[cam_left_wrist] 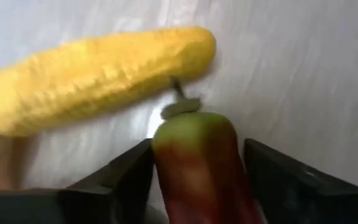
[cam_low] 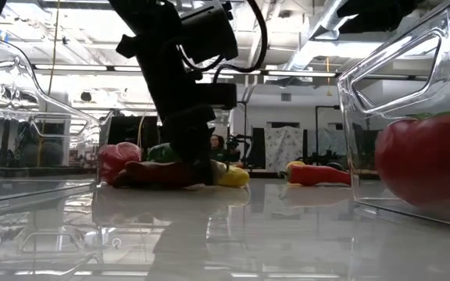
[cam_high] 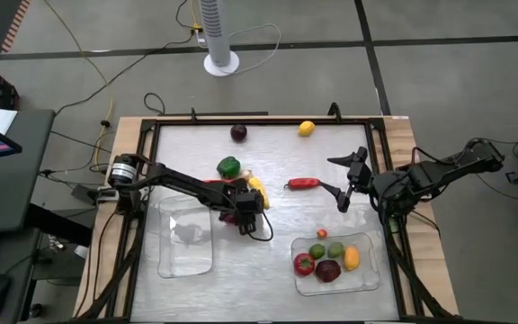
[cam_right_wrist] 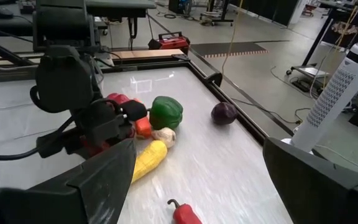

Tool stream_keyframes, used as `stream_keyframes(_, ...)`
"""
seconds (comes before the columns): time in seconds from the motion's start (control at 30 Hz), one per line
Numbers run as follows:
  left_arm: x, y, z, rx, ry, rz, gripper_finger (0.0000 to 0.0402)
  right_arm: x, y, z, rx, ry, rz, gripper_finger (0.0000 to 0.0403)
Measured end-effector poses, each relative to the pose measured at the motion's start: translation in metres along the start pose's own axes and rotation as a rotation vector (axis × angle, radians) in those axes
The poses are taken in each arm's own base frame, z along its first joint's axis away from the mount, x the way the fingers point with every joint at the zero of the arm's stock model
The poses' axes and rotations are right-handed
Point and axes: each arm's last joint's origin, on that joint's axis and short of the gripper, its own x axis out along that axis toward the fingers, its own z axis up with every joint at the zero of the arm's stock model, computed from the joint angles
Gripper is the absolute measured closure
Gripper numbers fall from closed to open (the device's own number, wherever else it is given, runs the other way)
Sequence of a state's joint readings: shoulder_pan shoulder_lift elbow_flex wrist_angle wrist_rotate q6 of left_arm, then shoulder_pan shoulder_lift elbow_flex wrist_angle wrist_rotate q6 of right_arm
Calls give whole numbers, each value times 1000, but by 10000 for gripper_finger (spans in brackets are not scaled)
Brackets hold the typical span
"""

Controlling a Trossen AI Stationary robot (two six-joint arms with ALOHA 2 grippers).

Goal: Sort produce into baskets
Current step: Put the bottom red chili pepper into the left transparent bin, then put the green bell pepper into the left transparent bin

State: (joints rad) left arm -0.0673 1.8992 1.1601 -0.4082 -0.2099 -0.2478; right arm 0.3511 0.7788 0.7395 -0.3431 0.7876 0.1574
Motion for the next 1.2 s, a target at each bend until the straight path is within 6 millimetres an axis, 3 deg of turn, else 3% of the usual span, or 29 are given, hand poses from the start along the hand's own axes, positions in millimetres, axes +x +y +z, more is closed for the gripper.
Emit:
stream_keyframes(0.2, -15, -5, 10, 95, 50, -13, 283, 0, 0, 0, 0, 0, 0, 24)
stream_keyframes(0.3, -44, -10, 25, 142, 60, -41, 285, 0, 0, 0, 0, 0, 0, 24)
stream_keyframes(0.43, -102, -25, 44, 215, 8, -156, 278, 0, 0, 0, 0, 1, 0, 24)
stream_keyframes(0.57, -153, -44, 36, 297, -15, -275, 241, 0, 0, -3, -2, 21, -3, 24)
stream_keyframes(0.67, -176, -55, 18, 305, -38, -288, 233, 0, -1, -4, -3, 34, -5, 24)
stream_keyframes(0.8, -186, -59, -11, 232, -55, -146, 233, 0, -1, -3, 8, 27, -4, 23)
stream_keyframes(1.0, -186, -39, -54, 82, -14, 34, 219, 0, 0, -1, 37, 7, 1, 24)
stream_keyframes(1.2, -189, -23, -69, 6, -28, 46, 166, 0, 0, 0, 43, 4, 1, 24)
